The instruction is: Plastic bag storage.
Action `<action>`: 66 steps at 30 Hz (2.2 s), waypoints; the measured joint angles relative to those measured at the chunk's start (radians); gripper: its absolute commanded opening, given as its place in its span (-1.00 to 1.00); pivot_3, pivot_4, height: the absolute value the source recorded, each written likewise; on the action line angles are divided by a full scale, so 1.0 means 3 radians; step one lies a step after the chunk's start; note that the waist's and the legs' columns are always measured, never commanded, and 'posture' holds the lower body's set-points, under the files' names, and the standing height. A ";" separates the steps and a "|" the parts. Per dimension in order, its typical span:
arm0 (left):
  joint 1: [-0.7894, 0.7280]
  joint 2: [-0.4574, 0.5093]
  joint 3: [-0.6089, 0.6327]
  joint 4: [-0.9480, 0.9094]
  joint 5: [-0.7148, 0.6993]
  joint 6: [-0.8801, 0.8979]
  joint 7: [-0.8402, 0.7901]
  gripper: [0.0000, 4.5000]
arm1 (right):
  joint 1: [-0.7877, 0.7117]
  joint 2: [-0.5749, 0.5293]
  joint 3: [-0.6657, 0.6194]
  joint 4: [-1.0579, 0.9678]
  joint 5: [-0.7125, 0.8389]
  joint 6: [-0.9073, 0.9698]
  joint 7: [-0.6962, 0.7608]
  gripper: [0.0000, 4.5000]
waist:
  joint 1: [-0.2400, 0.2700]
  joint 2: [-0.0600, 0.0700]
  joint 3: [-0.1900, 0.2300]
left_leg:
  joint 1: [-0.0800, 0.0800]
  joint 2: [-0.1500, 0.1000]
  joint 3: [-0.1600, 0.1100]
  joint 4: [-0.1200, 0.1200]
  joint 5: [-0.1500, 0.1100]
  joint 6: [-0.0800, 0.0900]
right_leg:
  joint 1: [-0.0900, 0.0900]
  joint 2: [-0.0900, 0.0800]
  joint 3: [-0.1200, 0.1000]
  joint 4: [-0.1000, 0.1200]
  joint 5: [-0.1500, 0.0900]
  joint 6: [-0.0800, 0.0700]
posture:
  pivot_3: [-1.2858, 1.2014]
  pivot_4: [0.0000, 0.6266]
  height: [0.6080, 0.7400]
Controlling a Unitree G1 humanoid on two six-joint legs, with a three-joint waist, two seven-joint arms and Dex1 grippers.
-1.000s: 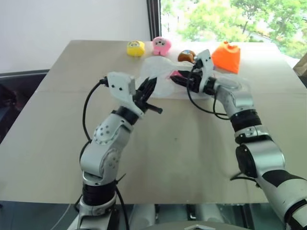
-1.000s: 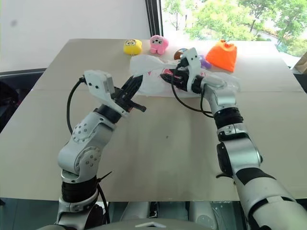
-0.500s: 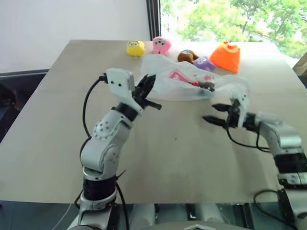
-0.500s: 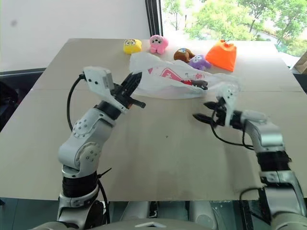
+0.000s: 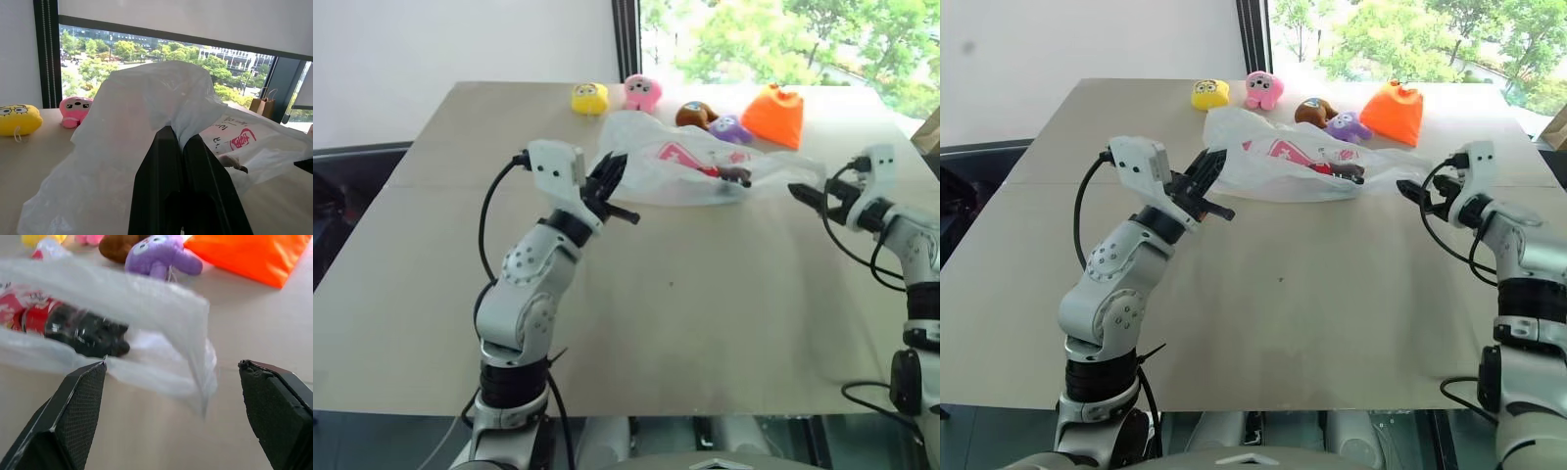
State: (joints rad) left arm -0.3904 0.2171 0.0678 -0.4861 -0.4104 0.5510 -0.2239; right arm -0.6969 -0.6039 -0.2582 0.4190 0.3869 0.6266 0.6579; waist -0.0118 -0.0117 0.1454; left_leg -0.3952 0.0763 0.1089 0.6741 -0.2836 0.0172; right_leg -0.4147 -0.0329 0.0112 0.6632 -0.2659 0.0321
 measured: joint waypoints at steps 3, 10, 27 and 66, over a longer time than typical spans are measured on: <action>0.0001 0.0007 0.0000 0.0001 0.0026 -0.0022 0.0001 -1.00 | -0.0064 0.0050 -0.0011 0.0140 0.0000 -0.0035 -0.0055 0.69 | 0.0006 0.0000 0.0000 | -0.0002 0.0000 -0.0001 0.0000 0.0000 0.0000 | 0.0000 0.0000 -0.0002 -0.0001 0.0000 0.0000 | 0.03 -0.52 1.00; 0.0003 0.0031 0.0003 0.0014 0.0054 -0.0055 -0.0019 -1.00 | -0.0063 0.0083 0.0017 0.0203 -0.0015 -0.0095 -0.0073 -0.69 | 0.0003 0.0000 0.0000 | -0.0002 0.0000 -0.0002 0.0000 0.0000 0.0000 | 0.0000 -0.0001 -0.0002 0.0000 0.0000 0.0000 | 0.03 -0.52 1.00; -0.2350 0.0855 0.0534 0.2600 0.0120 -0.0371 -0.0396 -1.00 | -0.1557 0.0309 -0.0088 0.0310 0.0273 -0.0293 -0.0303 -0.98 | -0.0002 0.0001 0.0022 | -0.0019 -0.0002 -0.0007 -0.0001 0.0000 0.0000 | -0.0015 0.0000 -0.0015 -0.0002 0.0001 0.0001 | 0.03 -0.52 1.00; 0.2101 0.1879 0.0942 0.0416 -0.0527 0.0252 -0.2330 1.00 | 0.1793 -0.0678 0.0096 -0.1340 0.0478 0.0007 0.1038 0.96 | -0.0029 -0.0004 0.0031 | 0.0041 -0.0002 -0.0021 0.0035 -0.0005 0.0023 | 0.0028 -0.0012 -0.0018 0.0050 -0.0010 -0.0011 | 0.03 -0.52 1.00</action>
State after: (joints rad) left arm 0.2400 0.7809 0.3503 -0.3611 -0.5684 0.6265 -0.9228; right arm -0.1589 -0.8074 -0.2295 0.0169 0.5305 0.6286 0.9693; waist -0.0204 -0.0129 0.1547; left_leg -0.3830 0.0757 0.1028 0.6847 -0.2851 0.0241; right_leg -0.4064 -0.0365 0.0057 0.6782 -0.2688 0.0287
